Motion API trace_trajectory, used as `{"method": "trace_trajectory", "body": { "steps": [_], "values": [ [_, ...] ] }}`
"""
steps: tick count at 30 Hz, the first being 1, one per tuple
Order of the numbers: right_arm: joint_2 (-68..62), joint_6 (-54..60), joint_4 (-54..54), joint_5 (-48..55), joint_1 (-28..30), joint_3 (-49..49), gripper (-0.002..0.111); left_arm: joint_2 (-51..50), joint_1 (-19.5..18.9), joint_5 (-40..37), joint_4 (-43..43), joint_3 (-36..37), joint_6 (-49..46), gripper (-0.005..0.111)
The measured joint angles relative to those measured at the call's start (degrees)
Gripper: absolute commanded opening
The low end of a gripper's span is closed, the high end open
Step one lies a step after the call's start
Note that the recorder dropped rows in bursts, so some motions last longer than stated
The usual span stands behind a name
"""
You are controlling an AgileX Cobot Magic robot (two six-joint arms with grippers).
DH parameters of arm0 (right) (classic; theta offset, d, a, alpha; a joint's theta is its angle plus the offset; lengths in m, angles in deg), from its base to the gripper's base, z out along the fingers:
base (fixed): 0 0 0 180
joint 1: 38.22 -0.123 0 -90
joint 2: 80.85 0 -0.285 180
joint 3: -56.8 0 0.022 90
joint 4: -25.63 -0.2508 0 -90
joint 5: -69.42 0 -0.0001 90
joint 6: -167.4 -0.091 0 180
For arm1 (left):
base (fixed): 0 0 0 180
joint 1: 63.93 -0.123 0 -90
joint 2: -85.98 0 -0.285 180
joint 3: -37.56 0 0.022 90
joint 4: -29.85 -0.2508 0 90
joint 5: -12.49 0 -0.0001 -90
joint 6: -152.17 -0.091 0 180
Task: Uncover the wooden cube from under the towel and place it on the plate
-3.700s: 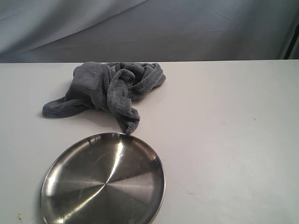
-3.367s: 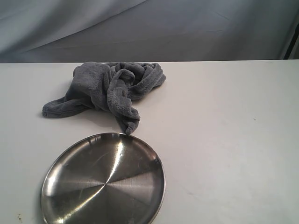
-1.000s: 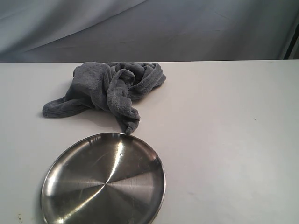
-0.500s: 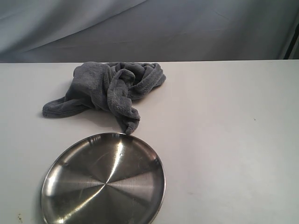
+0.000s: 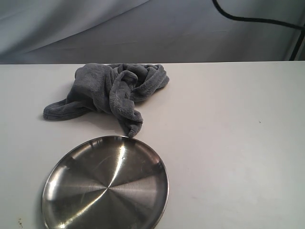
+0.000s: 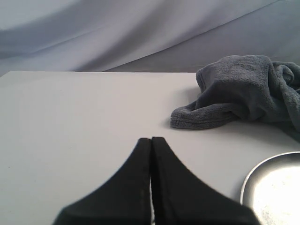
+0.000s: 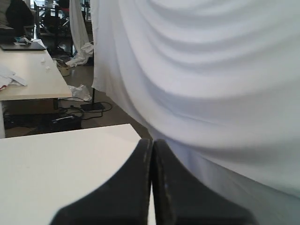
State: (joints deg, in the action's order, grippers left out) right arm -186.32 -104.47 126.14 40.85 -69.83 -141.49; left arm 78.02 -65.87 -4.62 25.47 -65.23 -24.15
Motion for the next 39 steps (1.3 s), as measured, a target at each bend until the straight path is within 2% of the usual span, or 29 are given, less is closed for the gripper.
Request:
{"method": "trace_trajectory", "body": {
  "steps": [6, 12, 20, 23, 26, 31, 34, 39],
  "values": [
    [0.0, 1.1, -0.1, 5.1, -3.4, 0.0, 0.0, 0.0, 0.0, 0.0, 0.0, 0.0, 0.0, 0.001],
    [-0.1, -4.3, -0.1, 6.2, -3.7, 0.0, 0.0, 0.0, 0.0, 0.0, 0.0, 0.0, 0.0, 0.001],
    [-0.1, -3.6, -0.2, 1.9, -3.7, 0.0, 0.0, 0.0, 0.0, 0.0, 0.0, 0.0, 0.0, 0.001],
    [-0.1, 5.9, -9.3, 1.4, -3.7, 0.7, 0.0, 0.0, 0.0, 0.0, 0.0, 0.0, 0.0, 0.001],
    [-0.1, 23.0, -30.9, 5.8, -4.6, 2.6, 0.0, 0.0, 0.0, 0.0, 0.0, 0.0, 0.0, 0.001],
    [-0.1, 65.4, -66.4, 22.5, -7.8, 4.0, 0.0, 0.0, 0.0, 0.0, 0.0, 0.0, 0.0, 0.001],
    [-0.1, 81.1, -76.5, 31.2, -9.4, 4.3, 0.0, 0.0, 0.0, 0.0, 0.0, 0.0, 0.0, 0.001],
    [-0.1, 90.3, -81.1, 38.5, -10.1, 4.4, 0.0, 0.0, 0.0, 0.0, 0.0, 0.0, 0.0, 0.001]
  ]
}}
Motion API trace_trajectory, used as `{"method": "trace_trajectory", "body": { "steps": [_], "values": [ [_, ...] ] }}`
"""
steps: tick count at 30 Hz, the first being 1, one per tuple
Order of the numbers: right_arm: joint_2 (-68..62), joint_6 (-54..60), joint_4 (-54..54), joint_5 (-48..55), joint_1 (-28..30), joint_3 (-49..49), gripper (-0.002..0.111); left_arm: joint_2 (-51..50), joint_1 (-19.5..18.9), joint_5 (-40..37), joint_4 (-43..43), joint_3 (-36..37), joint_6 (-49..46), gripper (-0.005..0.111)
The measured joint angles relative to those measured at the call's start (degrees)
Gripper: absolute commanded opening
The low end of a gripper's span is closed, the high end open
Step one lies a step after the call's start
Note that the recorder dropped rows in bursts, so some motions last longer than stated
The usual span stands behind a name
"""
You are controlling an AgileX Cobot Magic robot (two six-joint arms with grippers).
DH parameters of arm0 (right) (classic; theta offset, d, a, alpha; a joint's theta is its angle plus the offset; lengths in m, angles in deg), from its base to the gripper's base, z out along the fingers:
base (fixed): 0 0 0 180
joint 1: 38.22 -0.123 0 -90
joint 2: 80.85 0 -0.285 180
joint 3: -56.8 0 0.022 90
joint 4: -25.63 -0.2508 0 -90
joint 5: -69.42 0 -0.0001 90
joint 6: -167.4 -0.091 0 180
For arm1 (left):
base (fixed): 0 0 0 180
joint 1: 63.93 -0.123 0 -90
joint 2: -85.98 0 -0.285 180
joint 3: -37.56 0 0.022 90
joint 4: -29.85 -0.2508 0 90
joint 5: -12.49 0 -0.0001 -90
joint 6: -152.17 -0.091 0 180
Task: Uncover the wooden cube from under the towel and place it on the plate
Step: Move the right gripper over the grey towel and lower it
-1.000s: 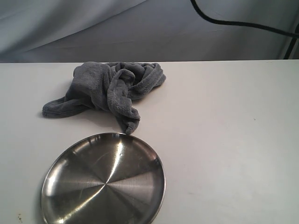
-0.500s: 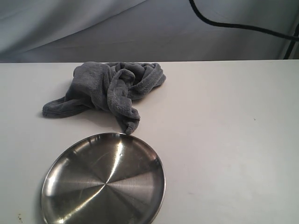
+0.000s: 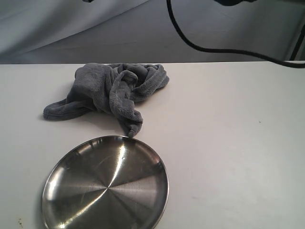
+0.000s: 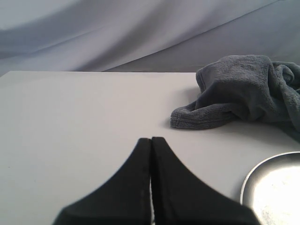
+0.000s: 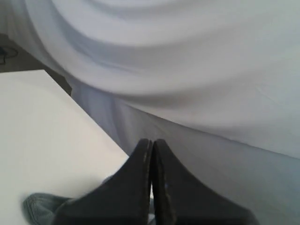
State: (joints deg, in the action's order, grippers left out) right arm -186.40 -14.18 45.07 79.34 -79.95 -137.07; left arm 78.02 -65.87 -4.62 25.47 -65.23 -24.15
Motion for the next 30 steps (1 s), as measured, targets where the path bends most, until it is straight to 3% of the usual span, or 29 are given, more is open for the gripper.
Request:
{"method": "trace_trajectory", "body": {
  "steps": [8, 15, 22, 30],
  "values": [
    [-1.7, 3.0, -4.9, 6.4, 0.0, 0.0, 0.0, 0.0, 0.0, 0.0, 0.0, 0.0, 0.0, 0.001],
    [-10.9, 12.7, -18.3, 10.9, 0.0, 0.0, 0.0, 0.0, 0.0, 0.0, 0.0, 0.0, 0.0, 0.001],
    [-17.8, 13.8, -24.1, 3.0, 0.0, 0.0, 0.0, 0.0, 0.0, 0.0, 0.0, 0.0, 0.0, 0.001],
    [-27.0, 10.4, -24.7, -14.1, 0.0, 0.0, 0.0, 0.0, 0.0, 0.0, 0.0, 0.0, 0.0, 0.001]
  ]
}}
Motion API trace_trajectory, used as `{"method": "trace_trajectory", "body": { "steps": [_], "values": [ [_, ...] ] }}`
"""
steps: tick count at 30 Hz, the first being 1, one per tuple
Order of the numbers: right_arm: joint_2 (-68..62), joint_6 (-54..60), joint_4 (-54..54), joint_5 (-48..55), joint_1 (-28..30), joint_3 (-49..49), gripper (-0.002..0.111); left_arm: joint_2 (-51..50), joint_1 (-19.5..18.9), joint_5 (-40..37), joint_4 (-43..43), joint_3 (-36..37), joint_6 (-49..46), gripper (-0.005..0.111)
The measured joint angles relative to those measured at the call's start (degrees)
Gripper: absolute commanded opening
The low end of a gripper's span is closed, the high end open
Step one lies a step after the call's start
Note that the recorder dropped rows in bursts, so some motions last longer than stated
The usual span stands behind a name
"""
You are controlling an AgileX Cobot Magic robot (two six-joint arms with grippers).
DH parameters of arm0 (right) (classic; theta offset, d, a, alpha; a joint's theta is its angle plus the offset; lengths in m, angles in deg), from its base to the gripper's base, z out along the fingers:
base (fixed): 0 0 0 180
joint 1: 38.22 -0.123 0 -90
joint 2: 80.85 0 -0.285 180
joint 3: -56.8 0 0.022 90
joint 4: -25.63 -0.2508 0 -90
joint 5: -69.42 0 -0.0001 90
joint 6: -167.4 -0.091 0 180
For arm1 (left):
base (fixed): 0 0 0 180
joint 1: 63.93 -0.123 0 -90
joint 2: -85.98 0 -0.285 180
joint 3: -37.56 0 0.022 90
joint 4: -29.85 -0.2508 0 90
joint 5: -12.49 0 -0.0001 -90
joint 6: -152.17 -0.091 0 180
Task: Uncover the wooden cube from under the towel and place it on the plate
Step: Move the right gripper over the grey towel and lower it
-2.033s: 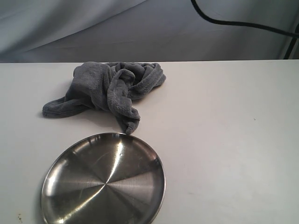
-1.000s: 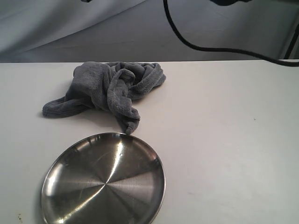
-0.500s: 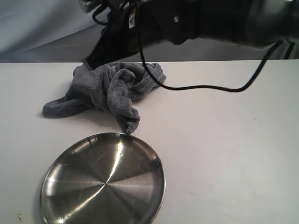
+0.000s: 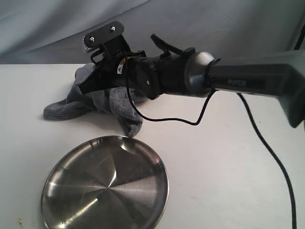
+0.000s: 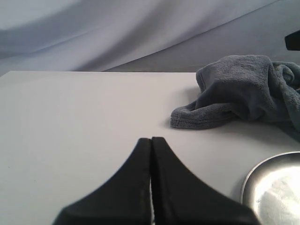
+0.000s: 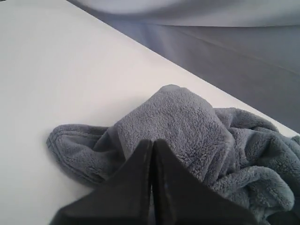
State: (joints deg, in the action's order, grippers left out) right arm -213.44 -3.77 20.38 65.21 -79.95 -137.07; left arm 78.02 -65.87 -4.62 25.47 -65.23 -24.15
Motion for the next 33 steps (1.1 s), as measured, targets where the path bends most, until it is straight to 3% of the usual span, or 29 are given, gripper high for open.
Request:
{"method": "trace_trajectory", "body": {
  "steps": [3, 8, 14, 20, 26, 33],
  "values": [
    [-3.8, -0.4, -0.1, -6.2, 0.0, -0.4, 0.0, 0.0, 0.0, 0.0, 0.0, 0.0, 0.0, 0.001],
    [-12.2, -2.3, -0.2, -2.8, 0.0, -15.7, 0.0, 0.0, 0.0, 0.0, 0.0, 0.0, 0.0, 0.001],
    [-14.5, -5.0, -0.3, 15.4, 1.2, -32.3, 0.0, 0.0, 0.0, 0.0, 0.0, 0.0, 0.0, 0.001],
    [-14.5, -5.9, -0.3, 35.8, 5.6, -37.0, 0.0, 0.0, 0.0, 0.0, 0.0, 0.0, 0.0, 0.001],
    [-14.5, 7.9, -1.0, 47.6, 4.8, -37.3, 0.0, 0.0, 0.0, 0.0, 0.0, 0.0, 0.0, 0.001],
    [-14.5, 22.9, -11.8, 45.7, 1.7, -37.3, 0.0, 0.0, 0.0, 0.0, 0.0, 0.0, 0.0, 0.001]
  ]
}}
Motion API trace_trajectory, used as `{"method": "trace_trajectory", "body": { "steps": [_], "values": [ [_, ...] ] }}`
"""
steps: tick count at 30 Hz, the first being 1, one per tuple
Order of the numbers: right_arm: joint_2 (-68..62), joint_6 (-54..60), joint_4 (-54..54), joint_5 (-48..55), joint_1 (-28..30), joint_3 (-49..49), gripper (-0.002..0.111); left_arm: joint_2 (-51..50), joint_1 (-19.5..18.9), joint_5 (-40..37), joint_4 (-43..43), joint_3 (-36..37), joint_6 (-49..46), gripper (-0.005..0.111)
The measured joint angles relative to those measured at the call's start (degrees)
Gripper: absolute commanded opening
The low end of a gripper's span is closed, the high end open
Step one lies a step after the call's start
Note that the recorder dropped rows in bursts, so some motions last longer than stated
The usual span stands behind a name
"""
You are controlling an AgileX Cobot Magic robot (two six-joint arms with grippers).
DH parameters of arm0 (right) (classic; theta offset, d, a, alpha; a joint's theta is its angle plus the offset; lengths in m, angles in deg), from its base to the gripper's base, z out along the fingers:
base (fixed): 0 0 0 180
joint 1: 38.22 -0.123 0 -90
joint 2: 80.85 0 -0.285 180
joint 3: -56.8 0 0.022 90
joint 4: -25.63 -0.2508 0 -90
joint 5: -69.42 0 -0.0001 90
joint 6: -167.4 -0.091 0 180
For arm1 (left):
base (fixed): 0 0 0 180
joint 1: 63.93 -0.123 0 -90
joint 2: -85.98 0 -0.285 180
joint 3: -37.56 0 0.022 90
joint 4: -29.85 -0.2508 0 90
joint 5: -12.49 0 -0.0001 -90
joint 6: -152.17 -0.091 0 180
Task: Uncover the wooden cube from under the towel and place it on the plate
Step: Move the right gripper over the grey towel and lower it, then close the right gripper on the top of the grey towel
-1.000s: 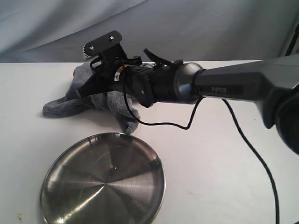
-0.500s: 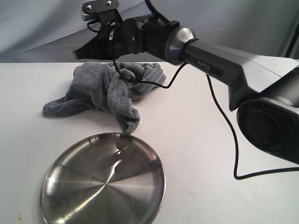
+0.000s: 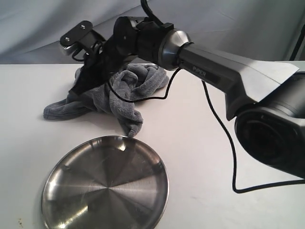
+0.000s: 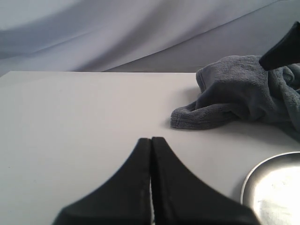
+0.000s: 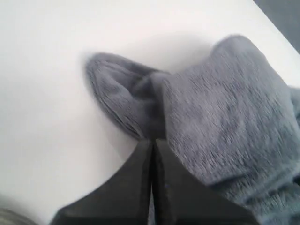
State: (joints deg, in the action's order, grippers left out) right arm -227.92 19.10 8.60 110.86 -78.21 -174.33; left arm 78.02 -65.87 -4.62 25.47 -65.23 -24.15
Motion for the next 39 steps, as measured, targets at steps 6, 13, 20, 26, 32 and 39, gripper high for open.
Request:
{"method": "trace_trajectory", "body": {
  "steps": [6, 13, 20, 26, 32, 39],
  "values": [
    [0.0, 2.2, -3.0, -11.1, -1.7, -0.1, 0.0, 0.0, 0.0, 0.0, 0.0, 0.0, 0.0, 0.001],
    [0.0, 1.1, -2.0, -16.4, -1.6, -0.1, 0.0, 0.0, 0.0, 0.0, 0.0, 0.0, 0.0, 0.001],
    [-0.4, 1.0, 1.9, -19.0, -1.3, -0.1, 0.01, 0.0, 0.0, 0.0, 0.0, 0.0, 0.0, 0.001],
    [-2.1, -1.6, 2.5, -19.1, 0.2, -0.1, 0.049, 0.0, 0.0, 0.0, 0.0, 0.0, 0.0, 0.001],
    [-3.0, -2.3, 3.8, -19.1, 0.8, -0.1, 0.105, 0.0, 0.0, 0.0, 0.0, 0.0, 0.0, 0.001],
    [-3.9, -2.3, 4.7, -19.1, 0.9, -0.1, 0.105, 0.0, 0.0, 0.0, 0.0, 0.0, 0.0, 0.001]
  ]
}}
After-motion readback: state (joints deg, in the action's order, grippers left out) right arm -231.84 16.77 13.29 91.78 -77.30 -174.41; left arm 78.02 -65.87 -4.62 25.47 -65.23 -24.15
